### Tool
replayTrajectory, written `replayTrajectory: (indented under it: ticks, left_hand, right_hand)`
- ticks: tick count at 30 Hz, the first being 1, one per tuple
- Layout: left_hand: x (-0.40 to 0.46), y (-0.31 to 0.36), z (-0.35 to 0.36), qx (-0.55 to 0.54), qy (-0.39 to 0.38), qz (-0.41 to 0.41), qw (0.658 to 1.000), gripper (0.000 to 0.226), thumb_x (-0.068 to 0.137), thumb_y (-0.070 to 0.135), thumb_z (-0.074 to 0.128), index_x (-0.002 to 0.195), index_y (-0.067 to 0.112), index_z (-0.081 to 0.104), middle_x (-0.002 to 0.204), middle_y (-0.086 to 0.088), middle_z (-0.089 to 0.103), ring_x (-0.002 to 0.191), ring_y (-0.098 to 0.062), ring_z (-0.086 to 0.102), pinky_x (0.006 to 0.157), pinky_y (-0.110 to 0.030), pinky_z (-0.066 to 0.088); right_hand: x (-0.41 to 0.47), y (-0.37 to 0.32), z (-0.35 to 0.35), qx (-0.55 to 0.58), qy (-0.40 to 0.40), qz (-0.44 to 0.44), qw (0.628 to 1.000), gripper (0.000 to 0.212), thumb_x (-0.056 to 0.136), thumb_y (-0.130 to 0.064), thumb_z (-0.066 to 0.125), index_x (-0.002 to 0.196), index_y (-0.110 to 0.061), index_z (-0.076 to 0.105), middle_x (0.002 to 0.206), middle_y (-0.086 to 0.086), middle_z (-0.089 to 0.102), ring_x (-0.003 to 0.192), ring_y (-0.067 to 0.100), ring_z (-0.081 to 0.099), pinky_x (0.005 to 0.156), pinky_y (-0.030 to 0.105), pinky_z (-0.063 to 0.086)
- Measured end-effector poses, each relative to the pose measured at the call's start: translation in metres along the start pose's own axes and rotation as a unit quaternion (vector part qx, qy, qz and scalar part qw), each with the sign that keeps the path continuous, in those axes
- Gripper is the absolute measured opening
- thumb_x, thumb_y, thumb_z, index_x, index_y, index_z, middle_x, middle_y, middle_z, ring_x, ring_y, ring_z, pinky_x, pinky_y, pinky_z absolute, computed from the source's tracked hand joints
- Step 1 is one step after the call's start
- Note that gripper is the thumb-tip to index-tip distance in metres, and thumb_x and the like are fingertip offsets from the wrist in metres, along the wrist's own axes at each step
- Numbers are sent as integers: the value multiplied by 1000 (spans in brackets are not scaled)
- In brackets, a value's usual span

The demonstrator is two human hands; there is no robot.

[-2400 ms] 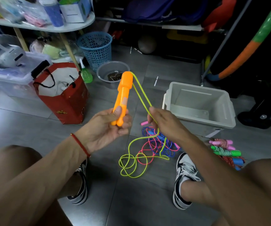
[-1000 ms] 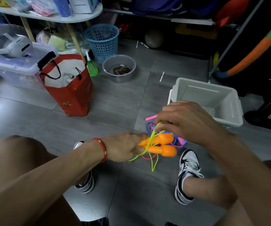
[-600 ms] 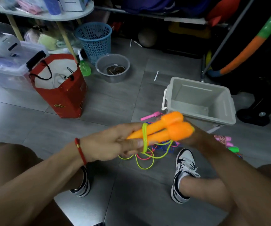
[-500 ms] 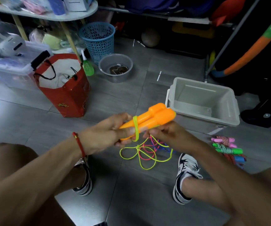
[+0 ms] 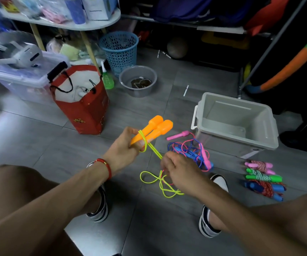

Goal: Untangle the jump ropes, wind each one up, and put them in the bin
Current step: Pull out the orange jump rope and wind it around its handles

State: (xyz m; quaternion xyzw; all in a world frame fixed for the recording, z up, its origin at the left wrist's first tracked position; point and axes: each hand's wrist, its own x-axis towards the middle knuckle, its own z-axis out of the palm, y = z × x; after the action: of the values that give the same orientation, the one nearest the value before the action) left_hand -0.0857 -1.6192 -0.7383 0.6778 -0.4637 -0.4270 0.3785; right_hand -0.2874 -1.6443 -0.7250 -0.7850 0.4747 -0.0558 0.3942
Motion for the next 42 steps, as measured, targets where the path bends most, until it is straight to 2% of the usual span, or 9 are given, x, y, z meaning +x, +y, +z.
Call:
replayTrajectory:
  ticks: [7,9,12,19,24,29,34,38,42]
  left_hand:
    - [9,0,1,237,15,26,971,23,97,12,56,116,5,44,87,-10,58,75,-29,52,62,-30,30]
    - [10,0,4,266,-14,26,963,22,97,12,56,115,3,45,89,-13,58,78,-31,53,65,-31,33]
    - [10,0,13,296,-54,45,953,14,96,11,55,106,2,54,96,-19,63,89,-39,62,70,-30,39]
    - [-3,24,33,357,-203,105,906,23,97,19,58,117,6,60,110,-12,66,97,-30,61,75,-25,38]
    - [-29,47,33,281,-301,224,883,10,97,23,62,92,26,54,83,2,60,74,-17,52,68,-29,42]
    - [-53,68,22,183,-315,313,877,11,97,21,61,107,25,59,84,8,61,71,-5,53,67,-18,39]
    - [-59,90,2,91,-296,319,896,1,95,21,59,96,21,60,79,4,58,68,-13,53,63,-28,43]
    - [-45,80,-10,-16,-243,250,937,20,94,25,58,95,5,58,70,9,55,62,-8,48,58,-23,40]
    - [-30,63,-7,-118,-179,158,964,23,91,25,57,94,3,60,65,3,54,57,-6,43,54,-18,37]
  right_hand:
    - [-25,-14,-16,-244,14,-97,965,14,102,-23,45,104,-17,57,97,6,67,94,32,65,66,37,39]
    - [-31,-15,-23,-359,55,-152,919,29,89,-40,68,98,-17,55,76,4,66,70,32,67,51,32,29]
    - [-31,-12,-44,-456,101,-193,863,51,49,-15,90,85,-15,54,45,0,48,33,26,47,46,22,3]
    - [-17,-26,-87,-500,92,-345,789,20,80,-26,77,88,-21,59,70,-3,66,63,25,67,45,29,36]
    - [-5,-43,-130,-430,23,-309,848,17,92,-49,63,90,-33,70,95,-12,61,80,12,62,53,29,29]
    - [10,-34,-143,-98,-127,-179,971,18,77,-35,85,92,-26,82,83,-9,75,78,4,67,75,29,52]
    - [15,13,-129,151,-162,-64,973,24,84,-23,74,93,-1,76,83,15,74,73,14,67,67,25,54]
    - [2,50,-86,190,-112,-33,975,19,99,-19,59,99,-3,69,79,24,63,70,40,61,64,56,50]
    - [-24,11,-54,242,-58,-46,967,32,107,-24,44,106,-7,72,54,-10,42,46,1,35,49,13,30]
